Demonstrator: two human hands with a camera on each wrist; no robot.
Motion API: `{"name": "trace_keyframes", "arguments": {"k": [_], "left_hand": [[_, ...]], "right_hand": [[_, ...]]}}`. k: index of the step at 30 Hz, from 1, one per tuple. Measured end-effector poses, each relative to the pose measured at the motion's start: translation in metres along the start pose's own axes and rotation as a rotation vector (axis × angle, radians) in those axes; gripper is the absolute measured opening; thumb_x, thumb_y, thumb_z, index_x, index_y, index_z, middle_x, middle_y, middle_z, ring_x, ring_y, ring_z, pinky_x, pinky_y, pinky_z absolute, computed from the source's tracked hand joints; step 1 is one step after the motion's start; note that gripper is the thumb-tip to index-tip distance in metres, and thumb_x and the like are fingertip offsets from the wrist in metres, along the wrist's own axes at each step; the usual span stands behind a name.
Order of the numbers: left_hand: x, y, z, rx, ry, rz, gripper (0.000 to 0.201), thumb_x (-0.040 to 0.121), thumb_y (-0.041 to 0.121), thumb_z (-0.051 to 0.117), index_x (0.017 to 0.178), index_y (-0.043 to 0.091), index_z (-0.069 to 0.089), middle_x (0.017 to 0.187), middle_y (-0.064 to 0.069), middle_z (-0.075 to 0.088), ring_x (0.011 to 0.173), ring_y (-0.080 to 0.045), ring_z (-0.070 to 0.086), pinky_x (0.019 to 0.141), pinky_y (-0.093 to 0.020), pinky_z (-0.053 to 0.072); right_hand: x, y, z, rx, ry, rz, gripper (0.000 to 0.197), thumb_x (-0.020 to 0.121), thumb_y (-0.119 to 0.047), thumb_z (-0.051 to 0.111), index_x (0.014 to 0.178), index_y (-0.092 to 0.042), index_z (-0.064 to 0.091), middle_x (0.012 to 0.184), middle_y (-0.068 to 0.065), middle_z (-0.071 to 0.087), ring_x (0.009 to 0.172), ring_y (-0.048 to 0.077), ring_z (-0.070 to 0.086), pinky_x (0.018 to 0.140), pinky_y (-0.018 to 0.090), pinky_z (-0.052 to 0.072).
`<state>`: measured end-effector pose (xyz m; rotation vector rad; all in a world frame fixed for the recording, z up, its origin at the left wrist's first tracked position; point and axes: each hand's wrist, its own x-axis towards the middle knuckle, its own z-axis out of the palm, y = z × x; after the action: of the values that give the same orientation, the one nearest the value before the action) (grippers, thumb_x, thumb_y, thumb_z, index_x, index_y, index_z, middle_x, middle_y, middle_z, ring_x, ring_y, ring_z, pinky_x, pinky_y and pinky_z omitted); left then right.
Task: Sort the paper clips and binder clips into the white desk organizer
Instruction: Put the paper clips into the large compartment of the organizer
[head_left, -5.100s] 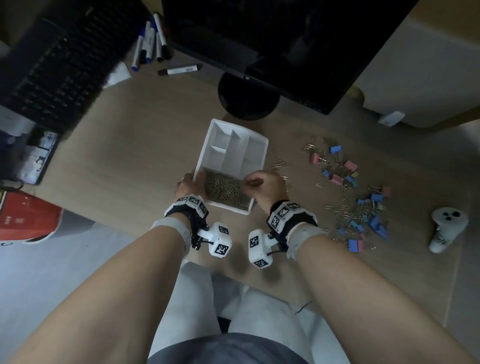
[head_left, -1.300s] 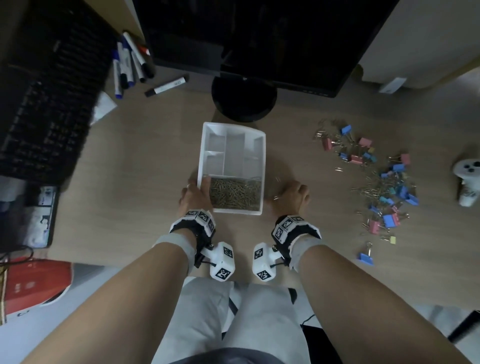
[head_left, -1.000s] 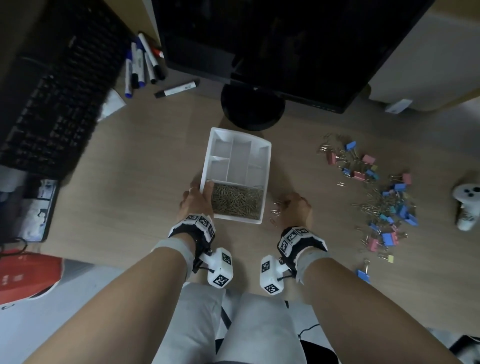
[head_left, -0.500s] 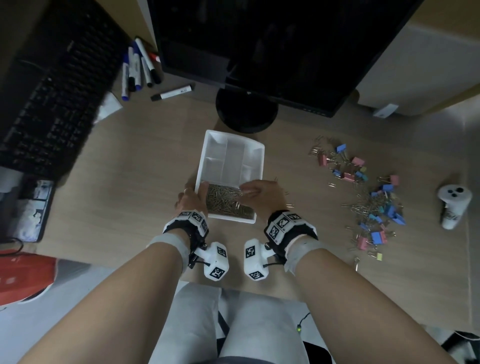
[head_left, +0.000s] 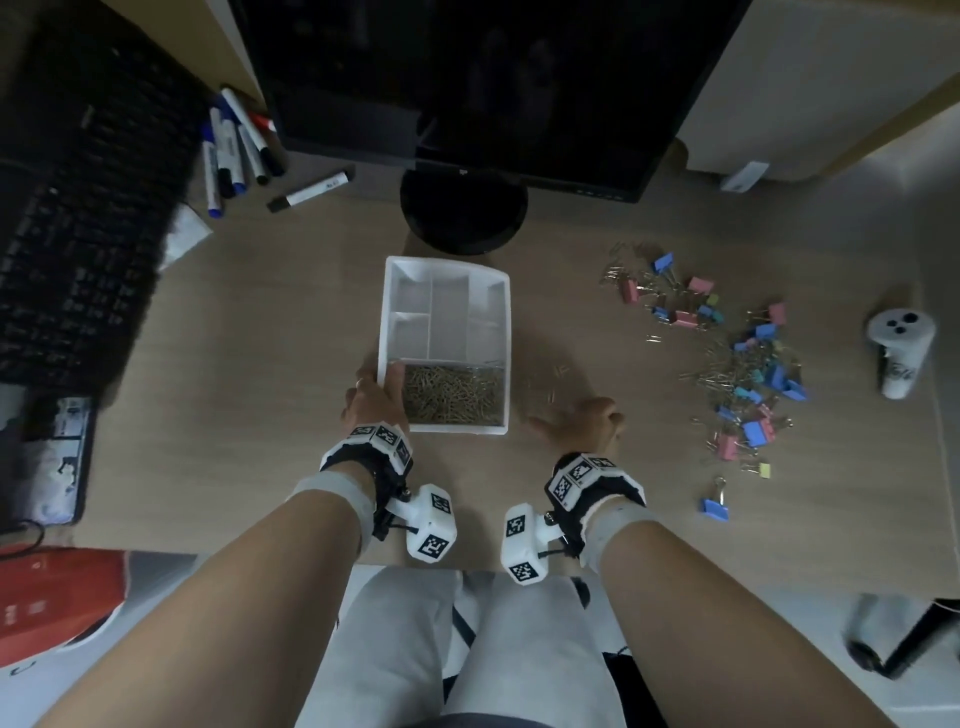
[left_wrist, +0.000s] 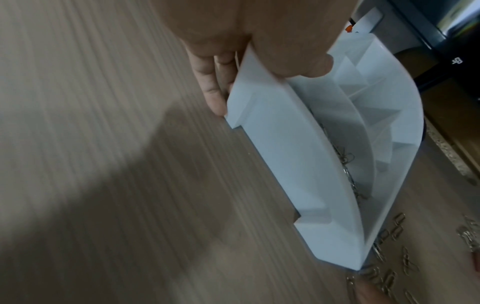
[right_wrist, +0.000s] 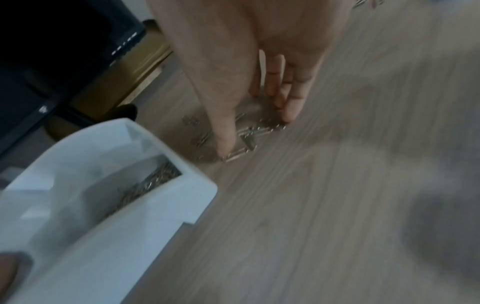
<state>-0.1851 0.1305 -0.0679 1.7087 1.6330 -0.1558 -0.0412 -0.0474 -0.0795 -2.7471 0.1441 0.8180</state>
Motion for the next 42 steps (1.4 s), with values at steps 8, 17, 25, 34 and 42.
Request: {"name": "trace_keyframes", "arguments": {"k": [8,17,25,34,42], "left_hand": [[0.004,-0.004,0.001,0.01,0.015,0.005,0.067,0.095,0.062,0.028,0.13,0.008,0.045,0.121,-0.021,0.057,0.115,-0.041,0.053,0.098,-0.048,0.043],[0.001,-0.003,0.003,-0.02,0.046,-0.007,0.068,0.094,0.062,0.029,0.128,0.007,0.048,0.121,-0.022,0.057,0.116,-0.04,0.053,0.099,-0.048,0.044],[0.001,-0.002,0.002,-0.02,0.027,-0.028,0.071,0.093,0.064,0.027,0.13,0.006,0.046,0.124,-0.022,0.054,0.117,-0.04,0.052,0.1,-0.049,0.043],[0.005,-0.003,0.001,0.001,0.002,-0.018,0.075,0.092,0.067,0.025,0.129,0.005,0.045,0.123,-0.022,0.056,0.115,-0.04,0.054,0.098,-0.052,0.044],[0.007,-0.007,0.005,-0.042,0.016,-0.04,0.069,0.092,0.066,0.028,0.134,0.013,0.043,0.122,-0.019,0.055,0.115,-0.04,0.055,0.101,-0.05,0.044]], "right_hand": [[0.007,-0.011,0.01,0.024,0.006,-0.152,0.008,0.083,-0.02,0.071,0.09,-0.021,0.076,0.09,0.005,0.074,0.082,0.027,0.068,0.073,0.03,0.055],[0.012,-0.032,-0.01,-0.011,-0.187,-0.237,0.036,0.077,-0.051,0.077,0.071,-0.016,0.069,0.073,0.0,0.066,0.069,0.018,0.06,0.071,0.022,0.051],[0.01,-0.032,-0.015,0.022,-0.16,-0.315,0.014,0.077,-0.035,0.075,0.074,-0.021,0.075,0.077,-0.005,0.071,0.075,0.018,0.068,0.069,0.022,0.051],[-0.014,-0.065,-0.026,0.256,-0.422,-0.537,0.009,0.071,-0.011,0.081,0.071,-0.018,0.076,0.078,-0.005,0.075,0.074,0.014,0.073,0.076,0.034,0.062],[0.01,-0.054,-0.032,0.035,-0.118,-0.479,0.024,0.087,-0.03,0.064,0.111,-0.031,0.067,0.113,-0.004,0.069,0.108,0.02,0.062,0.088,0.034,0.051]]}}
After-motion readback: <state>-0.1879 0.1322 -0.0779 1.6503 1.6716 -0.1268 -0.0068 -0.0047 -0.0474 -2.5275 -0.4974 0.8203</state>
